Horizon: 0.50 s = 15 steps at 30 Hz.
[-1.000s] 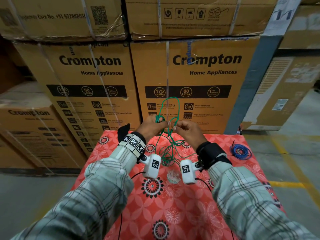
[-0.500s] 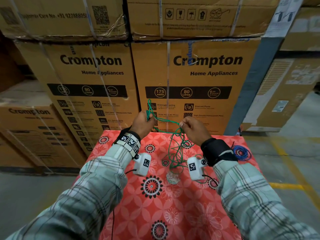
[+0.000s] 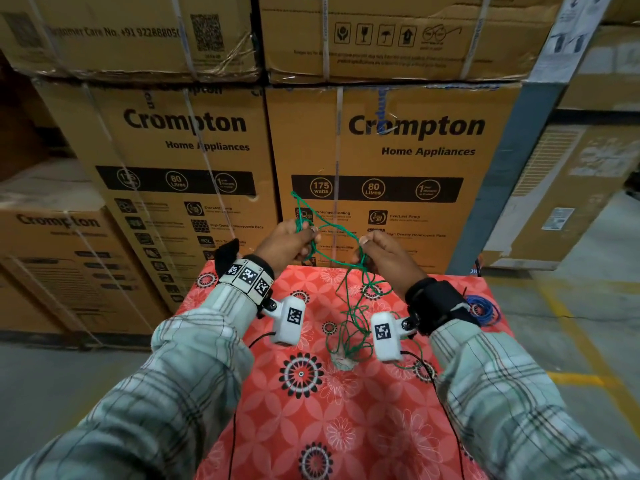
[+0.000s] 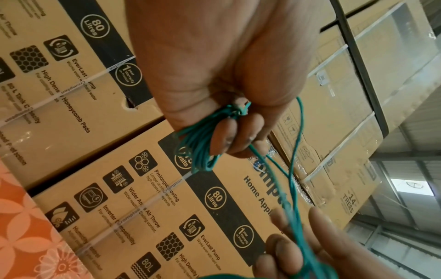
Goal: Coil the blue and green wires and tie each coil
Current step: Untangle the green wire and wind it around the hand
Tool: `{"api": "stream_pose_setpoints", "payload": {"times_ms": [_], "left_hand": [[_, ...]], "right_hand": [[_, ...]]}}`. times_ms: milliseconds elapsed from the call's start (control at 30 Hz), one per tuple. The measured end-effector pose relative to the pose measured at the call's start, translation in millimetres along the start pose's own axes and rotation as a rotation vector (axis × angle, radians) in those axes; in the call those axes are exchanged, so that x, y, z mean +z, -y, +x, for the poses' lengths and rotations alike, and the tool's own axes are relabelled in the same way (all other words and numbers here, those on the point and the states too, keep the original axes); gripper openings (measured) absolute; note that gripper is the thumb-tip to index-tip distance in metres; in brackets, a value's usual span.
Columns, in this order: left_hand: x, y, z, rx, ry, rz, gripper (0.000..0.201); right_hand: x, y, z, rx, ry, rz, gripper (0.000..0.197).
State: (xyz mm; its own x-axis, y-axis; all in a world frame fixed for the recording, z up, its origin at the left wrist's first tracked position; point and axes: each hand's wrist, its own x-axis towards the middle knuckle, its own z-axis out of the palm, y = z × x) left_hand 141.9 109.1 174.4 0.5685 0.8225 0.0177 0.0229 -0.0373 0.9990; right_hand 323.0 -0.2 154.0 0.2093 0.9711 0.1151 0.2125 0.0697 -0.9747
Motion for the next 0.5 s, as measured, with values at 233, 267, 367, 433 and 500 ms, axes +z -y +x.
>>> {"api": "stream_pose_setpoints", "payload": {"times_ms": [233, 267, 367, 433, 500], "left_hand": [[3, -7, -2, -0.009, 0.047, -0.072, 0.013], [1, -7, -2, 0.001, 0.049, -0.057, 0.015], [-4, -10, -4, -0.003, 0.040, -0.012, 0.020], [-8, -11, -5, -0.025, 0.038, 0.015, 0.020], [-8, -9, -5, -0.051, 0.045, 0.060, 0.017]], "right_hand": [[-4, 1, 6, -0.015, 0.099, -0.050, 0.013], [-6, -1, 5, -0.007, 0.141, -0.037, 0.008], [-13, -5, 2, 0.004, 0.242, -0.119, 0.011], [-17, -7, 3, -0.010, 0.166, -0.318, 0.015], [-18, -11, 7, -0.063, -0.023, -0.482, 0.014]]}}
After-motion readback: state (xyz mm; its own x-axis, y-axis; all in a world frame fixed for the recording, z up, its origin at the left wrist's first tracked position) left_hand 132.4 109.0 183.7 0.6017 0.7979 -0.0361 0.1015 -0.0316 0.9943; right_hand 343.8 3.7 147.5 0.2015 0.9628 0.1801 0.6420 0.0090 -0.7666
